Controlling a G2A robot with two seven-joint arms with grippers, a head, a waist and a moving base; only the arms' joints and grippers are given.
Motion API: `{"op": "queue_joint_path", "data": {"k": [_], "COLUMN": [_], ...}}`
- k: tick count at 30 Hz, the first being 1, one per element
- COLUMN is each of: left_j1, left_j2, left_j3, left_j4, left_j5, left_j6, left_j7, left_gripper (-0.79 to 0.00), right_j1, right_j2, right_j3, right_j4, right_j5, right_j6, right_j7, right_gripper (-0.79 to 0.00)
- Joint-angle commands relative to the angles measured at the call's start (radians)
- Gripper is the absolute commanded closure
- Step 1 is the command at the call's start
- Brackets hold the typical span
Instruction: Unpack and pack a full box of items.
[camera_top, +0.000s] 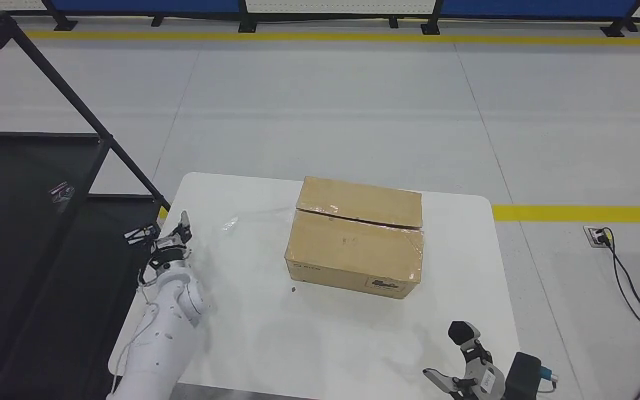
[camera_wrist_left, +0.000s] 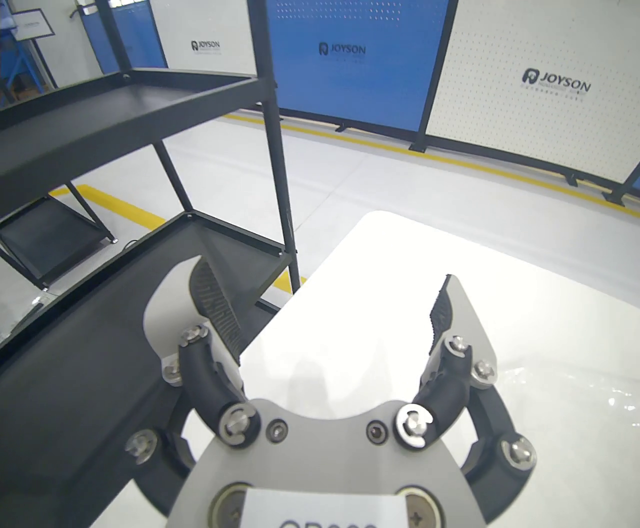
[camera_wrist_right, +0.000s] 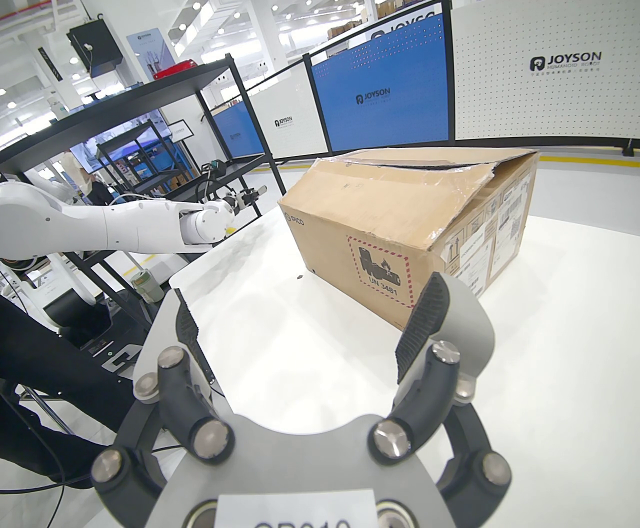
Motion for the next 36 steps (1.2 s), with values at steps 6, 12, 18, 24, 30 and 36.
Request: {"op": "queue_joint_path", "data": {"k": [6, 12, 18, 24, 30, 36], "left_j1": [0.085, 0.089, 0.144, 0.202, 0.261, 0.314], "left_j2": [0.032, 0.036, 0.041, 0.057, 0.077, 0.090], "left_j3": [0.045, 0.047, 0.092, 0.119, 0.087, 0.038], "left_j4": [-0.079, -0.084, -0.220, -0.340, -0.432, -0.487], "left_j5": [0.163, 0.182, 0.239, 0.329, 0.354, 0.332], "left_j6": [-0.328, -0.345, -0.528, -0.677, -0.733, -0.711], "left_j7": [-0.079, -0.082, -0.098, -0.097, -0.064, -0.069], "left_gripper": [-0.785, -0.785, -0.785, -0.785, -0.785, -0.785], "right_j1": [0.000, 0.000, 0.032, 0.150, 0.218, 0.218], "right_j2": [0.000, 0.000, -0.003, -0.014, -0.019, -0.019], "right_j3": [0.000, 0.000, -0.023, -0.065, -0.089, -0.089], "right_j4": [0.000, 0.000, 0.007, 0.064, 0.107, 0.107], "right_j5": [0.000, 0.000, 0.056, 0.231, 0.296, 0.296], "right_j6": [0.000, 0.000, 0.029, 0.175, 0.264, 0.264], "right_j7": [0.000, 0.000, 0.023, 0.081, 0.143, 0.143], "right_gripper": [-0.785, -0.785, -0.785, -0.785, -0.785, -0.785]}}
